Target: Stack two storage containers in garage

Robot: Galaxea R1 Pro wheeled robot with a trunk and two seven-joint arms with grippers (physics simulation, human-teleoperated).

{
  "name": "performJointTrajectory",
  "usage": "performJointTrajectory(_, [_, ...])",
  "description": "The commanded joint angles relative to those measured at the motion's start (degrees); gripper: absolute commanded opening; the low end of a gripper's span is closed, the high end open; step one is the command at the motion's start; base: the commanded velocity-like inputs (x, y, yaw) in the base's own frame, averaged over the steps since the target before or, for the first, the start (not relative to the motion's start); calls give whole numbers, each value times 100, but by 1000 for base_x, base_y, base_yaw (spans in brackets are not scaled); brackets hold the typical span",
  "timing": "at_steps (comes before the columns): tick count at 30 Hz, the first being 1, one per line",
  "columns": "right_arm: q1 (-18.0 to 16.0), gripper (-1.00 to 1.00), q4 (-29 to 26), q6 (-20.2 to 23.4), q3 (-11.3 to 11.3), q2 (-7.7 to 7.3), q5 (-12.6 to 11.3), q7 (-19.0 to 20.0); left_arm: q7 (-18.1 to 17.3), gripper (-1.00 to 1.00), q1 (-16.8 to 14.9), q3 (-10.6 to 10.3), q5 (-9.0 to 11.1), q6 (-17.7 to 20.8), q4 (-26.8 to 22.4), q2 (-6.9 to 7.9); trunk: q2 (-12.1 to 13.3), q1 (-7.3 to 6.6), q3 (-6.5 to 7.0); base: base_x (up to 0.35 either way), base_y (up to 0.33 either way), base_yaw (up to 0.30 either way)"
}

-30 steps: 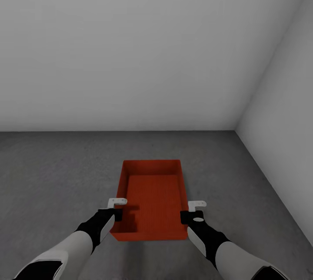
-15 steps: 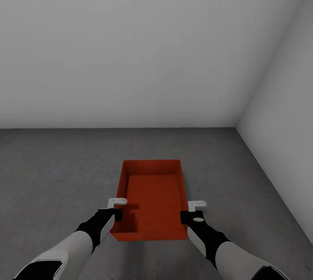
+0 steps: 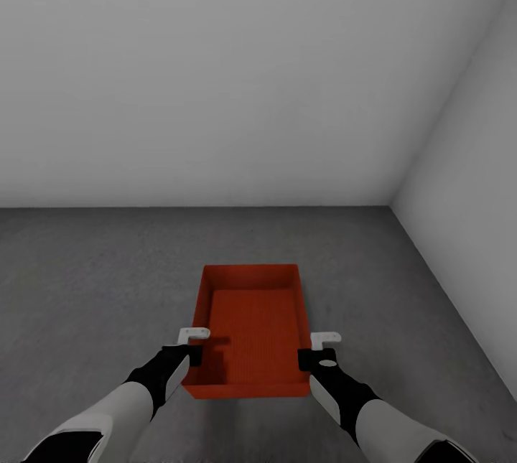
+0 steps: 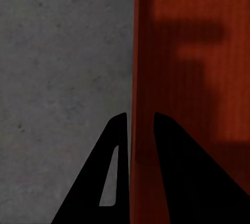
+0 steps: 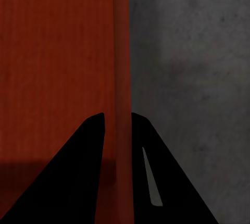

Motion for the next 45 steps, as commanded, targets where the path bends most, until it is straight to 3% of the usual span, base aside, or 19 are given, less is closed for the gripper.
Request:
performJointTrajectory(1, [-9, -100, -215, 15, -97, -9, 45, -25, 27, -100, 6, -44, 25, 36, 2, 86, -2, -1, -14, 0, 0, 0])
performJointTrajectory(21, [-9, -100, -215, 15, -97, -9, 45, -25, 27, -100, 6, -44, 26, 36, 2, 86, -2, -1, -196, 0, 0, 0])
performJointTrajectory(36, [-9, -100, -215, 15, -93, -4, 45, -24, 27, -100, 6, -44, 25, 39, 2, 86, -604, 329, -480, 0, 0, 0])
performJointTrajectory(45, [-9, -100, -217, 11, -91, -2, 49, -21, 27, -100, 6, -40, 25, 36, -6, 86, -604, 329, -480, 0, 0, 0])
